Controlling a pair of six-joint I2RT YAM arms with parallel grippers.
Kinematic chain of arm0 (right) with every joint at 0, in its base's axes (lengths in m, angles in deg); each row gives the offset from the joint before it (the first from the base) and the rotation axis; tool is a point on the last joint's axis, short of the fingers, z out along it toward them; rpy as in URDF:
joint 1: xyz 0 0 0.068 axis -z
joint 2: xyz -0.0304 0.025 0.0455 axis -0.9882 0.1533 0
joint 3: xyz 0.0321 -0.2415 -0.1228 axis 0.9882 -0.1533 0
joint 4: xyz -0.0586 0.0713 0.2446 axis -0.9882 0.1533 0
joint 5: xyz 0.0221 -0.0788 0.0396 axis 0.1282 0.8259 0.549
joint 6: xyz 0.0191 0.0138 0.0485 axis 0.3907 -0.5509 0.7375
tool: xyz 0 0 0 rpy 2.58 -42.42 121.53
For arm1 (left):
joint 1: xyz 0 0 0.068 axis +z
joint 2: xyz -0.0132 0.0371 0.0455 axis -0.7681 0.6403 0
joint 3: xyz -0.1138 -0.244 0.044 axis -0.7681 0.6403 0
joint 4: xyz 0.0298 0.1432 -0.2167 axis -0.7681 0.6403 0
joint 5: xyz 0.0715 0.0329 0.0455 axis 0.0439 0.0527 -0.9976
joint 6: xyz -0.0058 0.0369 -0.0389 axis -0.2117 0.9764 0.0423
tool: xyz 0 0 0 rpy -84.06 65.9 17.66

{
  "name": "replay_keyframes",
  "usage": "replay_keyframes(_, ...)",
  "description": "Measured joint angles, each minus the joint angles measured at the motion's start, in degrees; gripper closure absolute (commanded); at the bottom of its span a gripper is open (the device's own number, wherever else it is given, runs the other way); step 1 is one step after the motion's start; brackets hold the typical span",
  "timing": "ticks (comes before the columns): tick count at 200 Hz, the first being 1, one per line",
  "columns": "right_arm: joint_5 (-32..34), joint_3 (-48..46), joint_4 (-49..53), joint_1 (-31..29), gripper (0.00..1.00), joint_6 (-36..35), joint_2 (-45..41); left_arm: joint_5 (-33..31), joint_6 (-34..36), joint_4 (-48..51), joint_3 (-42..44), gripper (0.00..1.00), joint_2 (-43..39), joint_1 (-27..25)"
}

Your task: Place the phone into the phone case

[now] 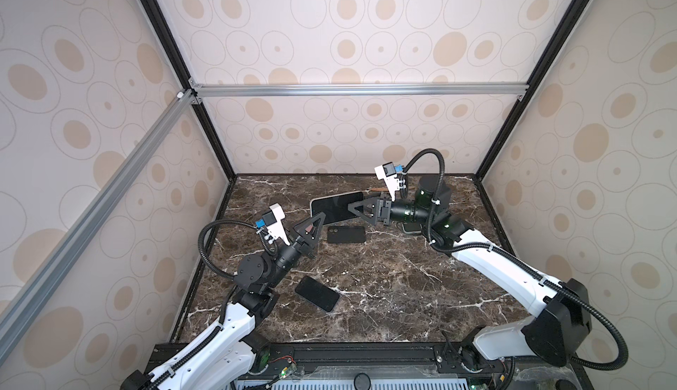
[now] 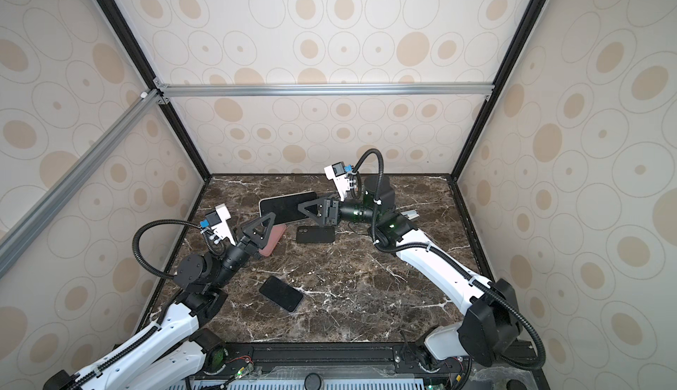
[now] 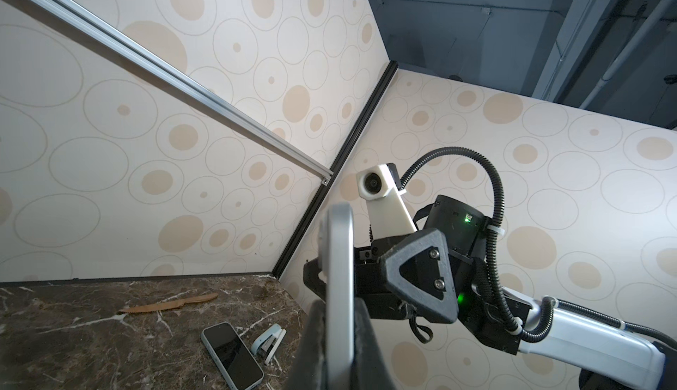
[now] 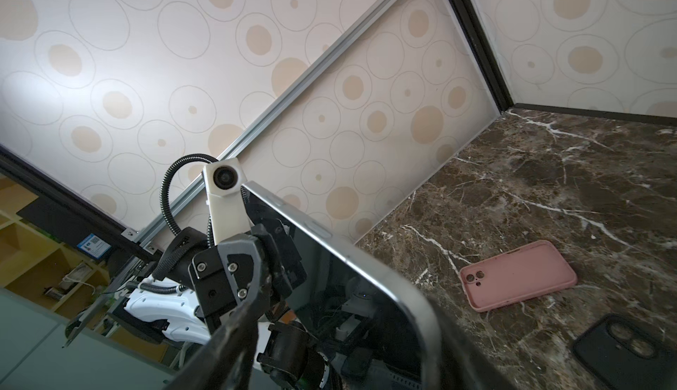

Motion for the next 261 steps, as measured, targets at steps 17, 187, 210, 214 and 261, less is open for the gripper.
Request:
replay_keyframes(17, -1.0, 0.2, -0.5, 0.0, 0.34, 0.5, 0.1, -0.2, -0.1, -0.6, 0.0, 1.00, -0.1, 0.0)
replay_keyframes(187, -13.6, 2.8, -9.3, 1.6, 1.00, 7.5, 3.8, -1.5, -14.3, -8.6, 1.9, 1.00, 2.1, 0.4)
replay_keyframes(210, -12.6, 2.8, -6.9, 1.2, 1.00, 5.8, 2.7, -1.8, -14.6, -7.4, 1.9, 0.74, 1.3, 0.2)
replay_keyframes(214, -12.3, 2.8, -6.1, 1.2, 1.00, 5.4, 2.6, -2.0, -14.2, -6.7, 1.9, 0.64, 1.0, 0.2)
replay_keyframes(261, -2.7, 2.8, 7.1, 1.9, 1.00, -1.0, -0.1, -15.8, -0.5, 16.8, -3.0, 0.34, -0.4, 0.7)
